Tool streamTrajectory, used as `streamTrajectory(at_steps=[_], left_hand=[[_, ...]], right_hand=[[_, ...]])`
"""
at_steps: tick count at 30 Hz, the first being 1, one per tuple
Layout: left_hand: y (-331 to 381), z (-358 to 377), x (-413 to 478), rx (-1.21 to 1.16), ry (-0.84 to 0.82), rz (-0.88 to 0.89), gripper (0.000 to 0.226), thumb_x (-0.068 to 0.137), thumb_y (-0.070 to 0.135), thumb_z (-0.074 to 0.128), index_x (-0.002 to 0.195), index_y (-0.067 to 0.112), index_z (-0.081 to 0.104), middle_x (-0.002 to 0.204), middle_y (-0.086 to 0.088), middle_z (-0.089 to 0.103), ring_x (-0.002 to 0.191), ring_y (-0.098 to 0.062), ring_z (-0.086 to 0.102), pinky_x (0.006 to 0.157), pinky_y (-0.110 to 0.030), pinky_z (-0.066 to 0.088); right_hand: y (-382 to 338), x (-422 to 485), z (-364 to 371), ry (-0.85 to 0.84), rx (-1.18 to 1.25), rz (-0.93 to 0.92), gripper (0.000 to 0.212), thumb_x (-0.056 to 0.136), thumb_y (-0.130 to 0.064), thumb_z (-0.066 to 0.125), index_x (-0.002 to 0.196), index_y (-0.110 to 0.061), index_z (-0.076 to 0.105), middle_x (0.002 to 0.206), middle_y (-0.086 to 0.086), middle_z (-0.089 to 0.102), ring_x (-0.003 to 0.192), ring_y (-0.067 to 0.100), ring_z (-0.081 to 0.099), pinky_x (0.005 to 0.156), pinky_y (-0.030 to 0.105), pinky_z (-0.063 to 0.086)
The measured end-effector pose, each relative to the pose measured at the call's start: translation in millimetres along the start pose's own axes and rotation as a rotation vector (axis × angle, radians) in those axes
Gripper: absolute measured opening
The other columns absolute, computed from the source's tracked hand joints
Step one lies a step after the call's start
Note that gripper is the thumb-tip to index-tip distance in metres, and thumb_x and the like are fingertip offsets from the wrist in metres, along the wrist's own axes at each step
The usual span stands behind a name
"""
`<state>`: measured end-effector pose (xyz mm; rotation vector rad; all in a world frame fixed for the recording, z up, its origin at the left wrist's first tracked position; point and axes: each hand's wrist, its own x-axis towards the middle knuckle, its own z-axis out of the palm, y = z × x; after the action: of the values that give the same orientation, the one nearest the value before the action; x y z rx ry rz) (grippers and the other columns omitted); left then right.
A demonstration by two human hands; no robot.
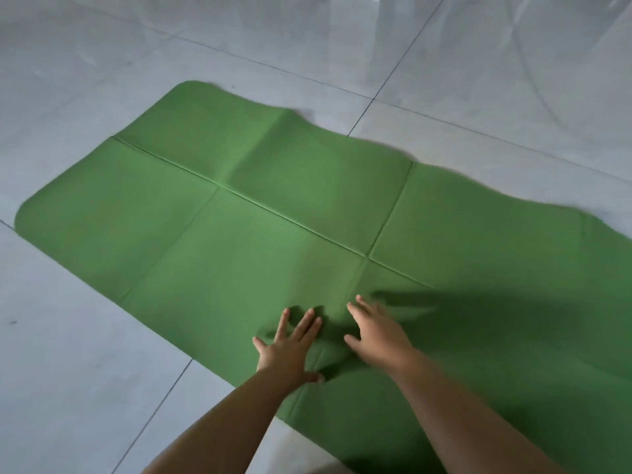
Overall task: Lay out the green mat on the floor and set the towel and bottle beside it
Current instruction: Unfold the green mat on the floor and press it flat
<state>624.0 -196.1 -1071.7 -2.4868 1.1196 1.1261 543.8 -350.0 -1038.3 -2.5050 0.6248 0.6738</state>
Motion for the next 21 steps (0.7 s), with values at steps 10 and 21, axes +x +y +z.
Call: streamTrajectory(at_steps=[10,21], left_hand=[[-131.9,-94.0,54.6,-0.496,0.104,-0.451,0.099,0.078,0.062,0.058,0.146,0.042,-0.011,0.152,0.012,-0.030,0.140,-0.041,-0.022,0.101,-0.074,0.019],[-220.9,-173.2,152.6,-1.154,0.432,-1.061,0.063,0.090,0.064,0.018,0.145,0.046,-0.008,0.153,0.006,-0.030,0.132,-0.052,-0.030,0.101,-0.072,-0.008]], right_hand=[[-65.3,99.8,-43.7,-0.072,-0.034,-0.150,0.061,0.097,-0.034,0.044,0.150,-0.024,0.015,0.158,-0.011,0.001,0.147,0.022,0.003,0.116,0.043,0.021],[-181.3,259.9,-98.2,-0.033,-0.015,-0.455,0.050,0.099,-0.024,0.038,0.147,-0.023,0.025,0.158,-0.008,0.013,0.143,0.015,0.020,0.115,0.035,0.023]])
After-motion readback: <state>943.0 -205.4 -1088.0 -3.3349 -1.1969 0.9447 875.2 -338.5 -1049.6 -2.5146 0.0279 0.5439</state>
